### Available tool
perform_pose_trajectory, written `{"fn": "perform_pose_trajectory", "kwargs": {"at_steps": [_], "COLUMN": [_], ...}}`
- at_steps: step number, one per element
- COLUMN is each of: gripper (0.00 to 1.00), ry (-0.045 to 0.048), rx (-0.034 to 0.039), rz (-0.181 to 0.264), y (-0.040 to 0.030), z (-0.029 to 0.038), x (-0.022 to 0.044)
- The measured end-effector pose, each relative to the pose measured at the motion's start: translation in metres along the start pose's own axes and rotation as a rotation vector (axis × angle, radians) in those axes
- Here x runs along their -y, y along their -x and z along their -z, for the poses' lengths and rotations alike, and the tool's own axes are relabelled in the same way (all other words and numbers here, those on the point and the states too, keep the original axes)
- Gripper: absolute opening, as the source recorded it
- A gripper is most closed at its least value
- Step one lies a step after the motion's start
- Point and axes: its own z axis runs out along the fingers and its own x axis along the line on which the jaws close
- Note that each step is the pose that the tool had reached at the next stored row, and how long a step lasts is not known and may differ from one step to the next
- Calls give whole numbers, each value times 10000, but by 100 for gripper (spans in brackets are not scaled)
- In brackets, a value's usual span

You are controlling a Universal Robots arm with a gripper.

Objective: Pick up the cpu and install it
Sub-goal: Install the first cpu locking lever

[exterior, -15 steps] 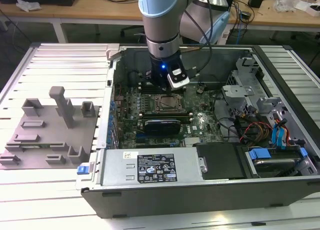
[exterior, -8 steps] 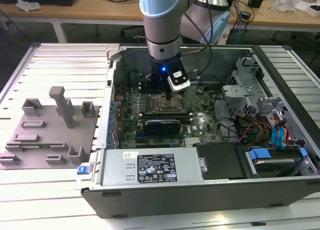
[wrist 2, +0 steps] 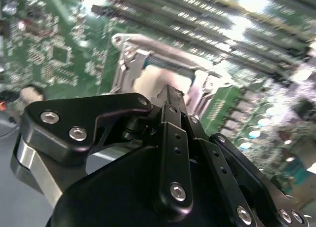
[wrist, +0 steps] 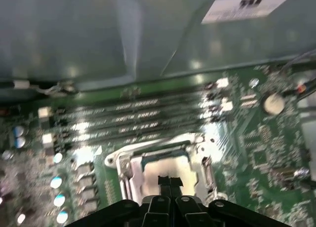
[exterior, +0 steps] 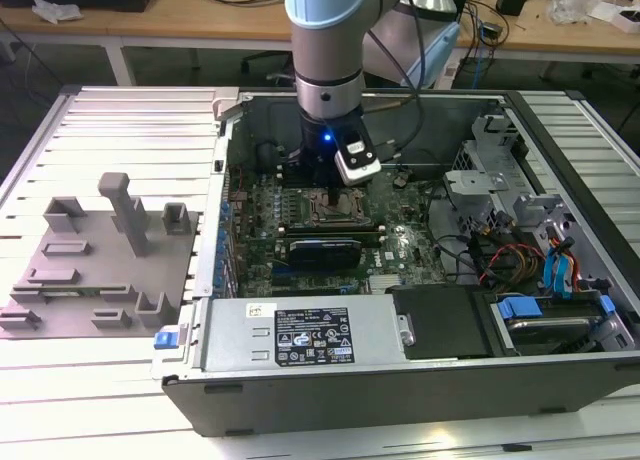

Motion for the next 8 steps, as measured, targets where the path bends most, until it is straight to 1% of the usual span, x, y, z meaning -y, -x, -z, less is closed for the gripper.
{"fn": "perform_pose_trajectory", "kwargs": {"at_steps": [1, 3, 4, 7, 8], "gripper": [11, 11, 11, 11, 11], "ry": [-94, -105, -111, -135, -141], "rx": [-62, -84, -115, -271, -299], "rz": [7, 9, 11, 34, 43], "y": [5, 26, 54, 127, 138], "z": [-1, -3, -6, -14, -15], "x": [-1, -5, -10, -24, -25]}}
